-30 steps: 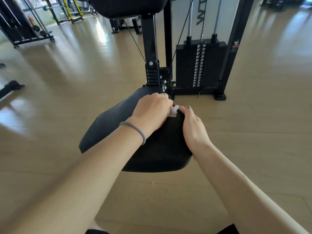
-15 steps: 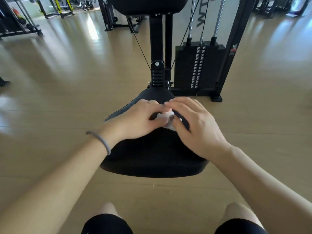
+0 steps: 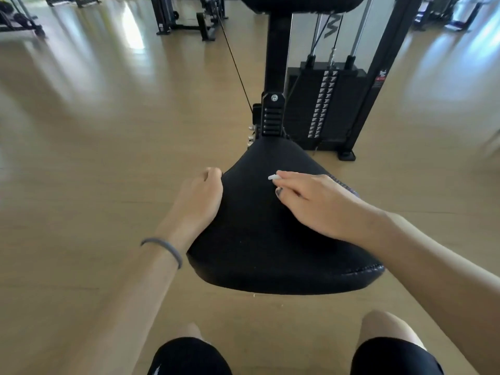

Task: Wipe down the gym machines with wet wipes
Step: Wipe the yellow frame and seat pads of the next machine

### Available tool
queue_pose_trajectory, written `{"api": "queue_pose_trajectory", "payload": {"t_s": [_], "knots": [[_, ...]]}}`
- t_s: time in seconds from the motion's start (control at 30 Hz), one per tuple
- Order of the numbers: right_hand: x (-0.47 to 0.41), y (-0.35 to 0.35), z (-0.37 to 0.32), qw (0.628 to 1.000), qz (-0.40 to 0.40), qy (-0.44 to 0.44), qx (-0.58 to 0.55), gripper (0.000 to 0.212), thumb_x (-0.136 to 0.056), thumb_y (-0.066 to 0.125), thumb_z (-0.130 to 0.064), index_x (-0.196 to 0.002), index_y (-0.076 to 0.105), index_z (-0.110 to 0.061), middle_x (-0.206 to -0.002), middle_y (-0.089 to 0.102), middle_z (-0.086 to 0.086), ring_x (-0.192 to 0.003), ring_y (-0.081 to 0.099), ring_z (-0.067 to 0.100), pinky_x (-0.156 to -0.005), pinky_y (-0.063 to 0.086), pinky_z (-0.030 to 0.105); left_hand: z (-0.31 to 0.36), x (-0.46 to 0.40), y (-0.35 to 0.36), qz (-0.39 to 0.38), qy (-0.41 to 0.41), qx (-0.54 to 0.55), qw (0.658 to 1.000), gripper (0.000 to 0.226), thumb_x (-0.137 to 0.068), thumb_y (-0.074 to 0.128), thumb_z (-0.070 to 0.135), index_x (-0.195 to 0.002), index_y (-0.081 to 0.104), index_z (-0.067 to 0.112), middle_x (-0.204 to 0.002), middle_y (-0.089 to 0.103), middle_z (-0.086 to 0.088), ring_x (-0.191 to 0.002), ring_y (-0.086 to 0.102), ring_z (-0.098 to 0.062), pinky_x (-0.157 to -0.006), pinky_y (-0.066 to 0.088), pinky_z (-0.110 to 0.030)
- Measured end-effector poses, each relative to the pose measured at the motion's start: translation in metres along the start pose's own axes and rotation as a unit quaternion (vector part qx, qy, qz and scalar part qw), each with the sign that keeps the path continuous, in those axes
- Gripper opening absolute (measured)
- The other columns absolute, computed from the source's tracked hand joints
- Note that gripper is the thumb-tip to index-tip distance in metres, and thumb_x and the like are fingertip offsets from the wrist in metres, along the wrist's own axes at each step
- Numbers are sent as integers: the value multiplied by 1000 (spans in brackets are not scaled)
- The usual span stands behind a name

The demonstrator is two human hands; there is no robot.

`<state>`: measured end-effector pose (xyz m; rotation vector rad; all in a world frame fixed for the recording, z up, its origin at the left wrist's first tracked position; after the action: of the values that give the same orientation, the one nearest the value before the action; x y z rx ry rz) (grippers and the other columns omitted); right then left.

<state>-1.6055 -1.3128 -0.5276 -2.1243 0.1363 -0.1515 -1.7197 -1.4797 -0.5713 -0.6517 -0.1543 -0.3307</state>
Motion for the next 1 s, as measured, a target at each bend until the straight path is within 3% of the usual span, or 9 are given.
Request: {"api": "queue_pose_trajectory", "payload": {"t_s": [0.13,0.27,0.43,0.53,0.57,0.63,0.73,0.83,1.0], "knots": [[15,22,-46,994,-60,-79,-40,38,-107,42,-29,-142,55,-34,-146,51,-22,-134,41,-7,-100,29,5,-1,-1,-2,-2,-11,56,998,43,-100,31,33,-101,62,4,-97,63,-11,-81,52,-22,-66,36,-35],[75,36,-58,982,-69,-173,-19,44,-105,43,-27,-149,49,-32,-155,40,-24,-143,24,-14,-116,17,7,-2,-3,-1,-17,-22,63,998,32,-101,30,33,-94,56,17,-84,52,2,-75,46,-19,-65,34,-36],[41,35,-51,987,-82,-119,70,50,-107,27,-44,-156,31,-38,-162,20,-28,-146,4,-17,-114,-3,2,0,1,-3,-19,-33,93,995,31,-99,33,33,-84,51,12,-83,53,-7,-72,46,-22,-60,32,-36],[18,35,-58,992,-68,-87,55,50,-108,28,-42,-158,31,-32,-165,21,-21,-147,5,-13,-99,-12,-8,-2,2,-2,-40,-56,151,986,50,-89,36,41,-99,63,0,-100,66,-17,-92,59,-38,-79,46,-43],[23,37,-63,992,-68,-91,58,51,-108,29,-42,-158,32,-30,-165,21,-19,-148,5,-11,-99,-13,-8,-3,2,0,-55,-66,172,981,63,-82,35,48,-116,52,-2,-120,64,-26,-109,59,-44,-94,47,-48],[45,44,-75,987,-69,-127,68,56,-106,26,-46,-158,31,-28,-166,19,-17,-150,1,-10,-110,-9,-1,-7,3,2,-67,-81,217,971,73,-80,32,56,-128,65,11,-135,61,-23,-124,57,-40,-104,44,-47],[63,59,-85,971,-92,-187,117,66,-100,14,-50,-160,25,-25,-168,14,-14,-152,-3,-6,-123,-3,16,-10,2,-1,-65,-86,257,960,60,-103,21,43,-134,64,16,-129,68,-12,-113,64,-29,-84,46,-32],[44,63,-95,962,-122,-201,138,58,-107,20,-43,-162,20,-22,-169,11,-10,-154,-2,0,-121,-9,15,-17,-1,2,-91,-97,283,950,66,-102,15,49,-131,66,18,-114,74,-15,-89,71,-26,-68,48,-32],[3,48,-67,964,-117,-158,176,53,-110,21,-37,-162,18,-23,-170,8,-7,-155,3,5,-124,-3,23,-24,10,-4,-117,-86,322,936,73,-102,12,49,-116,71,9,-99,78,-15,-92,76,-25,-78,50,-33]]}}
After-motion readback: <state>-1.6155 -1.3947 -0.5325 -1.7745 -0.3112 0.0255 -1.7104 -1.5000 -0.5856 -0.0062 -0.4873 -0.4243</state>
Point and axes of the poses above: each hand's wrist, its own x-axis away from the middle knuckle, its own y-axis out of the palm, z = x × y, the point moved 6 cm from there along -x, towards the middle knuckle
